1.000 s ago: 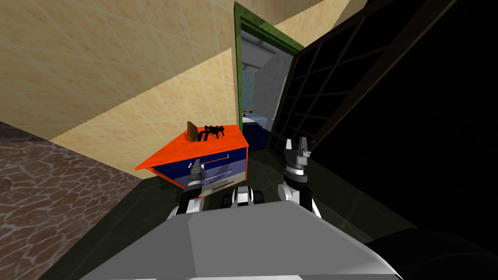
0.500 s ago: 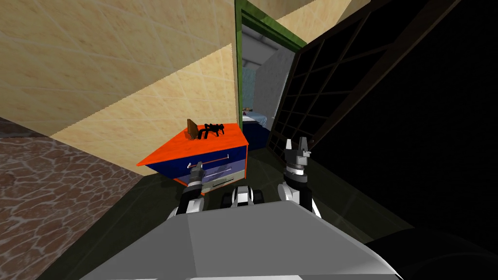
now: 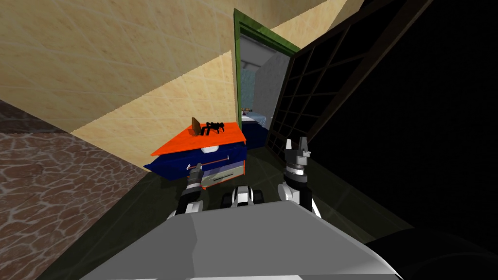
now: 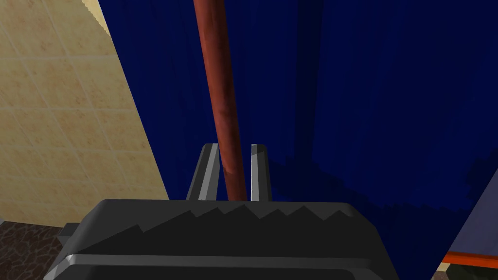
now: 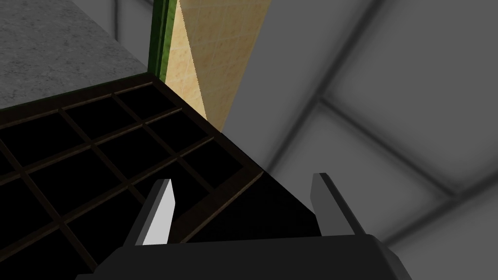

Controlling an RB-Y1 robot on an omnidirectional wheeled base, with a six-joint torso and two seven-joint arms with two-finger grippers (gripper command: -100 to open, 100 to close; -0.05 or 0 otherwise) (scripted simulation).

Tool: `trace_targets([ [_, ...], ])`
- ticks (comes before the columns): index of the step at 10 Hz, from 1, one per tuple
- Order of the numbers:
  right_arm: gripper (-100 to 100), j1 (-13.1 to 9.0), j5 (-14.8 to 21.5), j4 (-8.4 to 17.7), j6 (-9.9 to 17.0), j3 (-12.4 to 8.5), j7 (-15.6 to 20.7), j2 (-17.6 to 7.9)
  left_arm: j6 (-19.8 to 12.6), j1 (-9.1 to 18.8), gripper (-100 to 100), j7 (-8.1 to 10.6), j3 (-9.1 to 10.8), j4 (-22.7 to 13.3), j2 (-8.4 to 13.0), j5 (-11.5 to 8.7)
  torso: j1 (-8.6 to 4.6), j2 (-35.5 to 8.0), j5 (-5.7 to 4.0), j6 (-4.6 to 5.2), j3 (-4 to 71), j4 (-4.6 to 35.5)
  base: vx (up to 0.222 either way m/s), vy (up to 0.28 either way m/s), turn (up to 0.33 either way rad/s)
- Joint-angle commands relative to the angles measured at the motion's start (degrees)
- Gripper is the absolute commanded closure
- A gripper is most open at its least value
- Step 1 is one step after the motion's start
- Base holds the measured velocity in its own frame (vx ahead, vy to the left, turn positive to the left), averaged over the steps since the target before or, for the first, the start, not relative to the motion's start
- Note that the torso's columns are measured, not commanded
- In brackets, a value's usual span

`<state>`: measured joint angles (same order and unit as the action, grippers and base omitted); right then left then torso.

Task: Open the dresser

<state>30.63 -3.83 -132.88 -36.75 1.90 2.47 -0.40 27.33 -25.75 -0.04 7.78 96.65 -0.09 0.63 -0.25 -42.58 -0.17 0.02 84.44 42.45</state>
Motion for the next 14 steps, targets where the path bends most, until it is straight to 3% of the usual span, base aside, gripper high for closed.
trace_targets([
  [1, 0, 0.0, 0.0, 0.0, 0.0, 0.0, 0.0, 0.0, 0.6, -1.1, 100, 0.22, -0.43, 1.4, 0.2, 0.1, -0.04, -0.1, -0.01, 0.02, -0.1, 0.0, -0.192, -0.069, 0.003],
  [6, 0, 0.0, 0.0, 0.0, 0.0, 0.0, 0.0, 0.0, 1.2, -2.8, 100, 0.59, -1.01, 2.3, 0.3, 0.2, 0.04, 0.0, 0.0, 0.0, 0.0, 0.0, -0.148, -0.041, 0.008],
  [7, 0, 0.0, 0.0, 0.0, 0.0, 0.0, 0.0, 0.0, -0.4, -3.5, -100, 0.71, -0.98, 3.6, 0.2, 0.1, -0.01, -0.1, -0.04, -0.02, -0.1, 0.1, -0.085, -0.027, -0.017],
  [14, 0, 0.0, 0.0, 0.0, 0.0, 0.0, 0.0, 0.0, -6.6, -9.1, -100, 2.21, -1.08, 14.8, 0.5, -0.4, 0.21, 0.2, 0.15, -0.01, 0.0, -0.1, 0.029, 0.004, -0.027],
])
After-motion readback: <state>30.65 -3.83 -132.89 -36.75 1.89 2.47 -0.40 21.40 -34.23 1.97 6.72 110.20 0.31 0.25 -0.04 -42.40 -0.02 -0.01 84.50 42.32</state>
